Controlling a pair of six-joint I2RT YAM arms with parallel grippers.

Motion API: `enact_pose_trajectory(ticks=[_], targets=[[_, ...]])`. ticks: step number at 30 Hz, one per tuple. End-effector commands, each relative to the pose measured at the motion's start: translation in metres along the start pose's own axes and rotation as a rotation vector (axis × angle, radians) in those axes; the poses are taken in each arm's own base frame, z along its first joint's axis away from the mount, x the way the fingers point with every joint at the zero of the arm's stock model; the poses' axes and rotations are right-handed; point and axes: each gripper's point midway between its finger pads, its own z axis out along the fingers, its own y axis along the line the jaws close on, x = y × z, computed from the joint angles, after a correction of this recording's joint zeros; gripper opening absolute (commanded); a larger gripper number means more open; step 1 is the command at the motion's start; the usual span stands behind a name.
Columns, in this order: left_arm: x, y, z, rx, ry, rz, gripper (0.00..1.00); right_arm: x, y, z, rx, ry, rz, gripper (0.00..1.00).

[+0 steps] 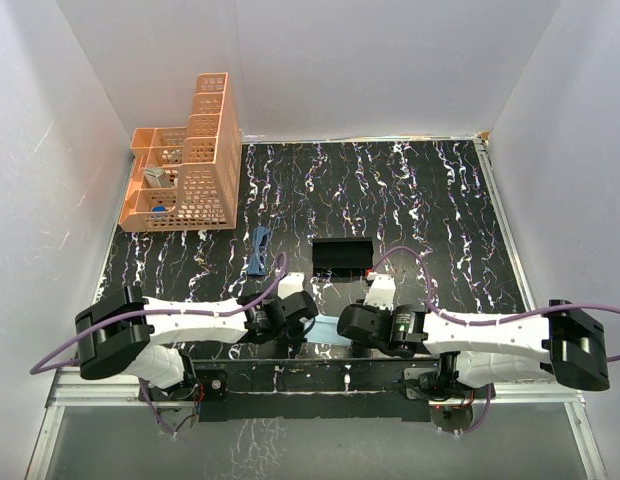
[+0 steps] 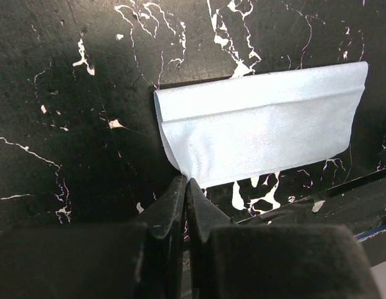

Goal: Organize the sunglasses
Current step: Pick up the glasses cleaning cloth from the center of the board.

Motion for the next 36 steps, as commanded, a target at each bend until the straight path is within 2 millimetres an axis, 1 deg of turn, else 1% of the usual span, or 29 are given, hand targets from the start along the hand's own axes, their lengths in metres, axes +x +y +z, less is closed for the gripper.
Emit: enact_pose_trajectory(ticks=[1, 3, 11, 15, 29, 36], targets=[[-0.006, -0.005, -0.004, 0.042, -0.024, -0.012, 0.00, -0.010, 0.021, -0.007, -0.041, -0.018, 0.066, 0.18], [-0.008, -0.007, -0.008, 0.065, -0.035, -0.019, 0.00, -0.008, 0.022, -0.006, -0.037, -0.011, 0.070, 0.18], [-0.009, -0.004, -0.011, 0.096, -0.056, -0.041, 0.00, 0.001, 0.023, 0.003, 0.021, 0.014, 0.047, 0.18], [-0.009, -0.004, -0.011, 0.096, -0.056, -0.037, 0.00, 0.003, 0.024, 0.003, 0.027, 0.016, 0.048, 0.18], [-0.008, -0.007, -0.009, 0.103, -0.046, -0.027, 0.00, 0.009, 0.016, 0.010, 0.089, 0.029, 0.010, 0.18], [-0.008, -0.006, -0.009, 0.103, -0.049, -0.030, 0.00, 0.008, 0.019, 0.012, 0.088, 0.022, 0.009, 0.18]])
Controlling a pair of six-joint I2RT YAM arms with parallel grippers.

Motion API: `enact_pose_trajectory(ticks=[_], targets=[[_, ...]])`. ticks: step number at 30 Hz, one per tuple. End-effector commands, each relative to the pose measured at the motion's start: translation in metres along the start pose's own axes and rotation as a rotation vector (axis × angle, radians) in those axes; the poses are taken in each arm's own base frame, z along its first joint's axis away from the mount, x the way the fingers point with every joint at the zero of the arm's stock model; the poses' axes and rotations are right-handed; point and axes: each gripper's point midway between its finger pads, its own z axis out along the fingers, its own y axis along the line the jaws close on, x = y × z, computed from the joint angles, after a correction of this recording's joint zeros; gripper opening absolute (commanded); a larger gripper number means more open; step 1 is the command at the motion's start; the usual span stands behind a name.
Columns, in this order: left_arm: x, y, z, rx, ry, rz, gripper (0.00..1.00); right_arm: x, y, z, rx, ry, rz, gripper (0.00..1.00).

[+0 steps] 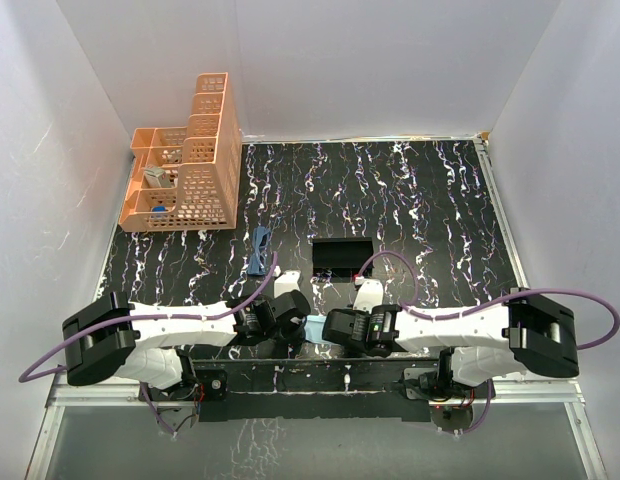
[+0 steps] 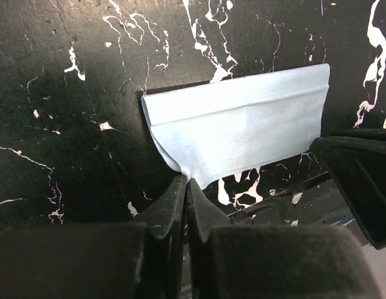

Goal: Organize the sunglasses
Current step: Pick up the glasses cleaning cloth from the center of the board.

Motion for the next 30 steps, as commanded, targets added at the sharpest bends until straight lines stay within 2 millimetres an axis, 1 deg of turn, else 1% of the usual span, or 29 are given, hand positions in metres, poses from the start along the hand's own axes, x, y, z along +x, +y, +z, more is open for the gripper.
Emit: enact_pose_trajectory(ticks=[1, 18, 30], targets=[[-0.001, 0.001, -0.003, 0.010, -0.007, 0.000, 0.00, -0.012, 0.017, -0.006, -0.028, -0.040, 0.033, 0.19], [-0.002, 0.001, -0.005, 0.022, -0.015, -0.007, 0.00, -0.007, 0.015, 0.002, 0.013, -0.025, -0.012, 0.19], [-0.001, 0.000, -0.005, 0.030, -0.014, -0.003, 0.00, 0.002, 0.011, 0.006, 0.062, 0.018, -0.057, 0.19]])
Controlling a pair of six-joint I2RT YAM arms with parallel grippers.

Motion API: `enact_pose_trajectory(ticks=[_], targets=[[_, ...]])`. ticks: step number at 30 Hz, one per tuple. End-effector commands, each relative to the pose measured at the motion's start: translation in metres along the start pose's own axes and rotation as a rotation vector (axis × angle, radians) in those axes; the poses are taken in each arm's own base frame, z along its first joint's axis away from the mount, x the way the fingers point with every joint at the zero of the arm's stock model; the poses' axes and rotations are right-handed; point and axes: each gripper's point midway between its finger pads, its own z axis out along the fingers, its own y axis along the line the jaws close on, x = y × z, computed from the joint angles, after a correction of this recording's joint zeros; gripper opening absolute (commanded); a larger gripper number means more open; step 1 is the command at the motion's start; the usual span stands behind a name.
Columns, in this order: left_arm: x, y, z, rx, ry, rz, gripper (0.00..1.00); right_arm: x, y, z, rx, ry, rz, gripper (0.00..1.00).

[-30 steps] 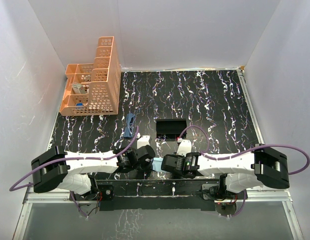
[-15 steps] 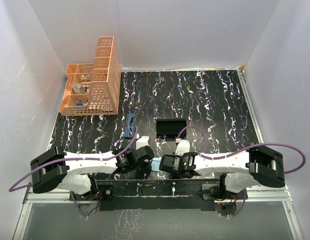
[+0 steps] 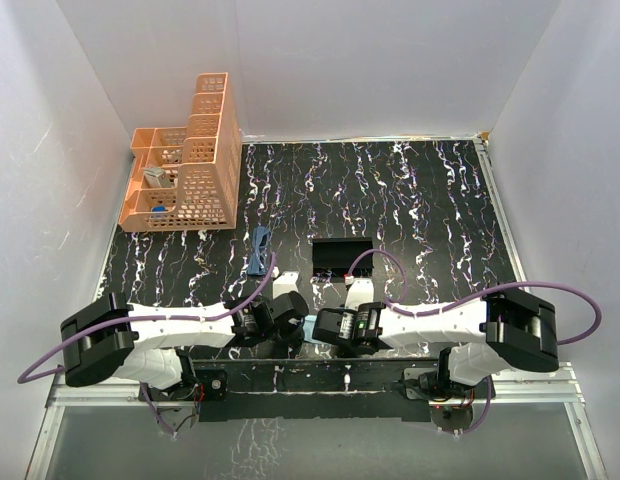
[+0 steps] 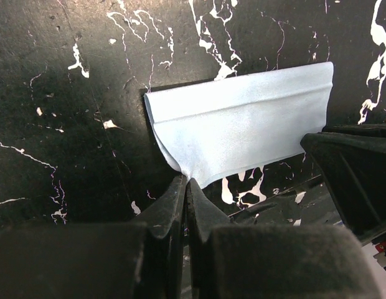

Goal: Organize the sunglasses
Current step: Pick up the glasses cleaning cloth from the center of the board.

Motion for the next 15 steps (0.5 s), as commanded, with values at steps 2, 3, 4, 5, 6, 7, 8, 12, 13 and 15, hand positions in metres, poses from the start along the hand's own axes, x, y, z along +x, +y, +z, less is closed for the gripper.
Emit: enact_pose_trajectory(ticks=[2, 3, 4, 5, 6, 7, 8, 12, 13, 15], targets=[[-0.0037, -0.0032, -0.0049, 0.026, -0.012, -0.001, 0.00, 0.0027, 0.0024, -0.0005, 0.012, 0.014, -0.009, 0.19], [-0.0039, -0.0035, -0.0050, 0.026, -0.013, -0.001, 0.00, 0.0033, 0.0022, -0.0004, 0.012, 0.016, -0.009, 0.18], [-0.0040, -0.0036, -0.0052, 0.027, -0.013, -0.001, 0.00, 0.0038, 0.0021, -0.0003, 0.012, 0.017, -0.007, 0.18], [-0.0041, -0.0037, -0.0052, 0.027, -0.014, -0.001, 0.00, 0.0042, 0.0021, -0.0002, 0.012, 0.019, -0.007, 0.17], [-0.0039, -0.0033, -0.0051, 0.027, -0.013, -0.001, 0.00, 0.0045, 0.0022, -0.0004, 0.011, 0.019, -0.007, 0.16], [-0.0040, -0.0036, -0.0053, 0.028, -0.013, -0.001, 0.00, 0.0044, 0.0023, -0.0006, 0.011, 0.019, -0.008, 0.15], [-0.0037, -0.0028, -0.0050, 0.026, -0.014, -0.001, 0.00, 0.0044, 0.0020, -0.0007, 0.012, 0.019, -0.008, 0.12], [-0.0039, -0.0031, -0.0054, 0.028, -0.015, -0.004, 0.00, 0.0051, 0.0024, -0.0005, 0.011, 0.019, -0.005, 0.06], [-0.0037, -0.0027, -0.0053, 0.026, -0.014, -0.003, 0.00, 0.0055, 0.0024, -0.0003, 0.009, 0.019, -0.005, 0.05], [-0.0035, -0.0028, -0.0048, 0.025, -0.013, -0.004, 0.00, 0.0061, 0.0026, -0.0002, 0.006, 0.020, 0.001, 0.01]])
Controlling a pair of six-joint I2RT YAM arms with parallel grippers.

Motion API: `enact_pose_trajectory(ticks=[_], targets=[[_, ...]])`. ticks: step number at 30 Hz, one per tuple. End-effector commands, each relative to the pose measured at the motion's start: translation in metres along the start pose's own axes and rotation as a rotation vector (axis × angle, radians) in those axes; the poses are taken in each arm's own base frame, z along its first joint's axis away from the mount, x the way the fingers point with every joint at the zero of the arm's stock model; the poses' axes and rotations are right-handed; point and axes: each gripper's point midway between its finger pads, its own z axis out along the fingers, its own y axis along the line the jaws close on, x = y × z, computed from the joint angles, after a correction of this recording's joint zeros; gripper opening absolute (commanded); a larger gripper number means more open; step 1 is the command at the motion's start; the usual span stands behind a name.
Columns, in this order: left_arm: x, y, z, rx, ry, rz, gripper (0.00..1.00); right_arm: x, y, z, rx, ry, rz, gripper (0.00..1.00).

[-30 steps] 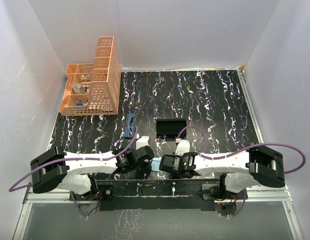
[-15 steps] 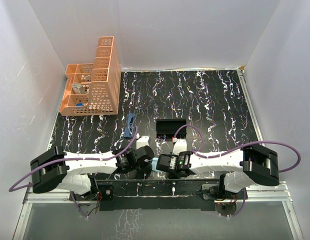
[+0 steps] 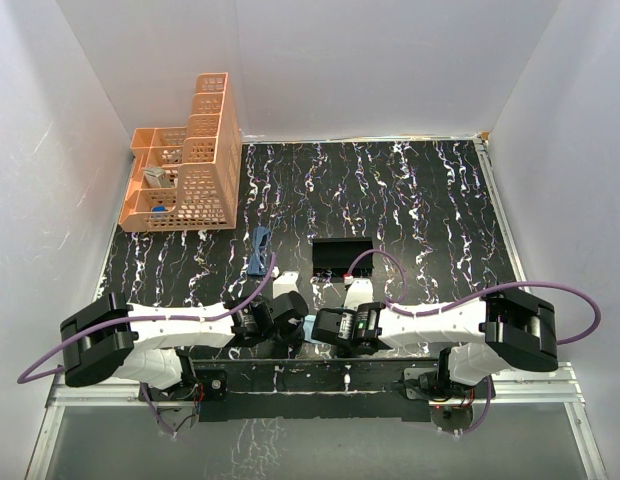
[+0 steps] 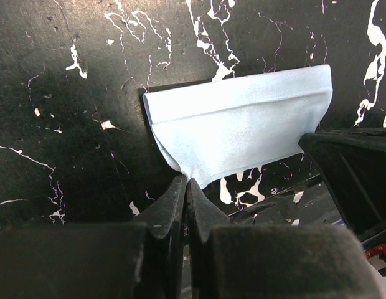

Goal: Organize the sunglasses
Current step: Pick up the glasses cleaning cloth from the center of the board.

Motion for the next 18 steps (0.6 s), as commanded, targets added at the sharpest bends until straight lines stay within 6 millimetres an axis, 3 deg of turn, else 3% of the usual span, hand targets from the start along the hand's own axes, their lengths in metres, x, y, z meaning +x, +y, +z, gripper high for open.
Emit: enact_pose_trajectory(ticks=[1, 7, 18], targets=[[-0.003, -0.001, -0.004, 0.018, -0.009, 0.000, 0.00, 0.006, -0.001, 0.000, 0.012, 0.017, -0.006, 0.00], [-0.004, -0.004, -0.003, 0.023, -0.006, 0.018, 0.00, 0.002, 0.002, -0.004, -0.009, -0.010, 0.010, 0.00], [-0.014, -0.015, -0.006, 0.026, -0.021, 0.049, 0.00, -0.027, 0.014, -0.026, -0.074, -0.108, 0.041, 0.00]])
